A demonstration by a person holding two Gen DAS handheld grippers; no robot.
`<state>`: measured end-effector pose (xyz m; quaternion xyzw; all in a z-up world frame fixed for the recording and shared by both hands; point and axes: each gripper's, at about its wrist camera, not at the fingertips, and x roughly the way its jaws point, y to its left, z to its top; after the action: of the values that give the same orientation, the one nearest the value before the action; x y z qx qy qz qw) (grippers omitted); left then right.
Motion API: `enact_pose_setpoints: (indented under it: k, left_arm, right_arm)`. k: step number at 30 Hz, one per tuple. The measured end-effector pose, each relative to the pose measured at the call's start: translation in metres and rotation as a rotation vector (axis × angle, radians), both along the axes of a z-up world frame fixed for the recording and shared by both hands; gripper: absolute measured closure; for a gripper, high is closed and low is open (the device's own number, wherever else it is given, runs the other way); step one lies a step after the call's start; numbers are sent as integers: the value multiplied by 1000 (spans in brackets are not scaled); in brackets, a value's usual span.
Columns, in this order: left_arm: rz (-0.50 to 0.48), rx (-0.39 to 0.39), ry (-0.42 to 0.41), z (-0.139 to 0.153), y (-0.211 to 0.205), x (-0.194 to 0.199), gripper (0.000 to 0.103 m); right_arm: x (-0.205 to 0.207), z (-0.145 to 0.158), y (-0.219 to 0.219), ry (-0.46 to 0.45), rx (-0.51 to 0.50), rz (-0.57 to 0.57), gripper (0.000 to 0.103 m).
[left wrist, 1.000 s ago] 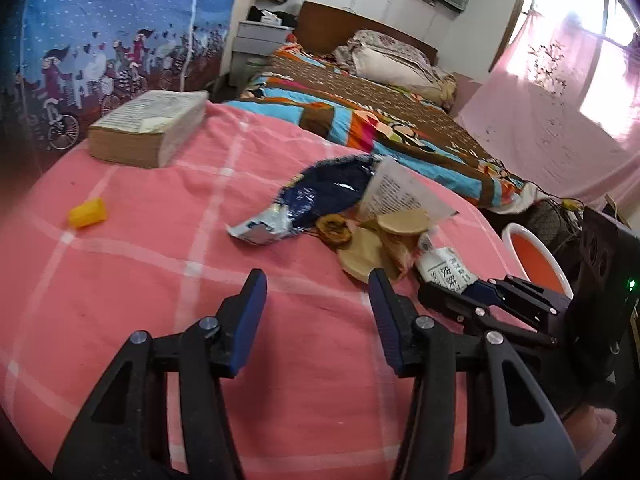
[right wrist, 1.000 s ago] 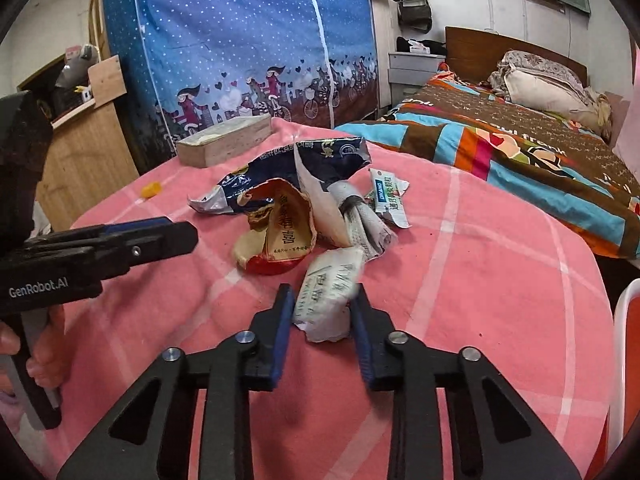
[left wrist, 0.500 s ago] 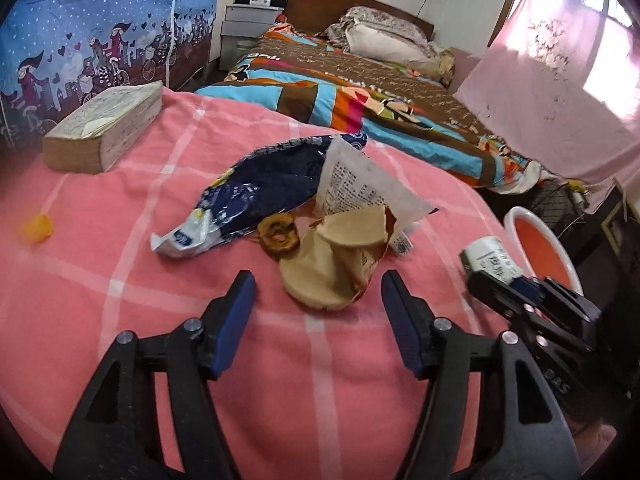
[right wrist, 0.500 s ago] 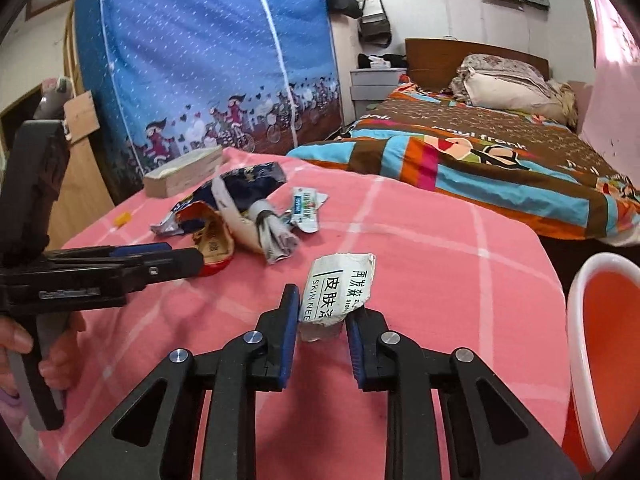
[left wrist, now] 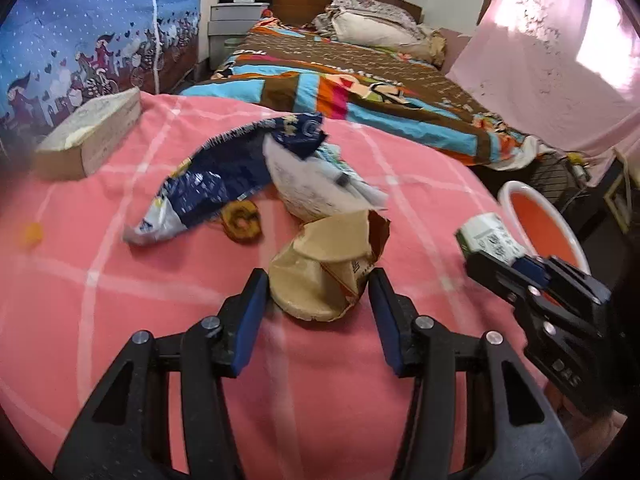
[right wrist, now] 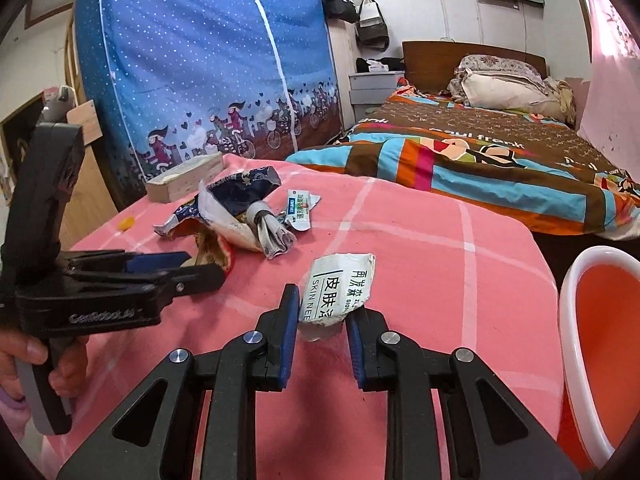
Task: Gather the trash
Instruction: 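Grasp the tan snack wrapper with the left tool while the right tool grasps the white packet, then carry both items over the orange bucket and open both tools to drop them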
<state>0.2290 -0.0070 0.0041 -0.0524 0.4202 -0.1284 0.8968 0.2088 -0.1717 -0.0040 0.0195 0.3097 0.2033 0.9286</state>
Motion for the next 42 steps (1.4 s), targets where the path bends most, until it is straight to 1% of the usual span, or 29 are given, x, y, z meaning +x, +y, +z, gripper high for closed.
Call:
enact_pose_setpoints:
  k: [3, 5, 8, 10, 11, 13, 15, 18, 20, 25, 29, 33, 38, 40, 42]
  left_arm:
    - [-16, -45, -29, 4, 0, -11, 16]
    - [-23, -56, -76, 10, -4, -18, 16]
    - [-31, -75, -169, 22, -10, -28, 16]
    - [-35, -77, -224, 29, -16, -32, 17]
    - [-42, -79, -262, 34, -21, -35, 17]
    - [-50, -64, -306, 41, -30, -36, 17]
    - [-67, -33, -303, 42, -44, -32, 18]
    - [-90, -48, -292, 41, -57, -28, 18]
    - [-102, -59, -312, 44, -65, -30, 18]
    - [-152, -87, -417, 59, -92, -37, 18]
    - [-219, -102, -514, 75, -121, -45, 18]
    - [-284, -123, -573, 85, -148, -49, 18]
    - [-353, -141, -675, 91, -180, -56, 18]
    - [-379, -144, -684, 90, -193, -55, 18]
    - [-400, -152, -669, 88, -203, -52, 18]
  right_arm:
    - [-6, 6, -6, -43, 15, -14, 82]
    - [-13, 12, -10, -88, 19, -27, 82]
    - [-24, 23, -18, -184, 18, -58, 82]
    - [-33, 32, -26, -257, 25, -87, 82]
    - [-36, 35, -28, -285, 31, -100, 82]
    - [-43, 41, -36, -337, 34, -125, 82]
    - [-48, 46, -45, -377, 38, -151, 82]
    - [-52, 49, -58, -400, 52, -186, 82]
    - [-54, 51, -67, -418, 57, -216, 82]
    - [-67, 56, -94, -477, 83, -300, 82]
    - [-80, 61, -114, -540, 86, -387, 82]
    - [-93, 67, -138, -597, 89, -483, 81]
    - [-101, 67, -169, -606, 98, -586, 81]
    - [-101, 65, -180, -589, 108, -620, 81]
    - [-98, 63, -189, -563, 126, -646, 80]
